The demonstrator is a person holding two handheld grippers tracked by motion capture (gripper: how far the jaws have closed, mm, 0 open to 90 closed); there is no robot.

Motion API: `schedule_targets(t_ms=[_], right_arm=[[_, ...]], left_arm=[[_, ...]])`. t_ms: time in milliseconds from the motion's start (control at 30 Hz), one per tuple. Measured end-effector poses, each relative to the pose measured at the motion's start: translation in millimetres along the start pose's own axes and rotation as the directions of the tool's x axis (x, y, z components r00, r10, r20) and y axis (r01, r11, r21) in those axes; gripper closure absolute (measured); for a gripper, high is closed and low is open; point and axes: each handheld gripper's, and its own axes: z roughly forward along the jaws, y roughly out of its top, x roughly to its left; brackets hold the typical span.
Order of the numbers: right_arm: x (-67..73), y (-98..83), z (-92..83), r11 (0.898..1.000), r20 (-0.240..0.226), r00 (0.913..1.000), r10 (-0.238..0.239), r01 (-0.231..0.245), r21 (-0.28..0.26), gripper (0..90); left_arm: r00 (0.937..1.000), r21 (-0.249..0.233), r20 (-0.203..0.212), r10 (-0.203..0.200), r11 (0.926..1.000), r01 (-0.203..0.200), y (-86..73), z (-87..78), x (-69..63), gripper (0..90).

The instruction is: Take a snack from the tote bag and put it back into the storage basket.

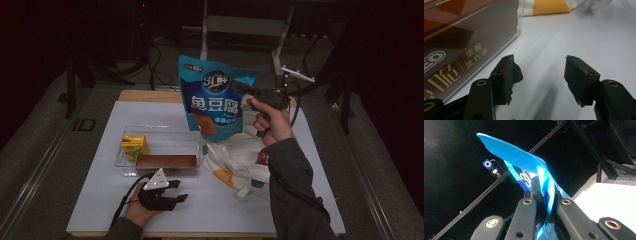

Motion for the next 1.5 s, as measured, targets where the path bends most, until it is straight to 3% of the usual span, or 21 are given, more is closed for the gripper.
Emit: schedule_targets(t_ms=[333, 567, 1500], right_arm=[[4.6, -1.2, 20.2, 1.0, -0.022, 0.9998, -0.001, 0.001, 0.016, 89.6], [-1.2, -7.6, 45.0, 0.999, -0.035, 0.9992, 0.019, -0.018, 0.033, 89.6], [-17.9, -31.4, 101.8, 0.998, -0.053, 0.9979, 0.036, -0.033, 0.06, 89.5]], left_arm=[[1.0, 0.0, 0.003, 0.004, 1.0, -0.004, 0.0, -0.1, 0.1, 42.0], [1.0, -0.001, 0.002, 0.005, 1.0, -0.005, -0.1, -0.4, 0.0, 42.0], [0.9999, -0.005, -0.005, 0.013, 0.9999, -0.013, -0.4, -1.2, -0.5, 41.6]])
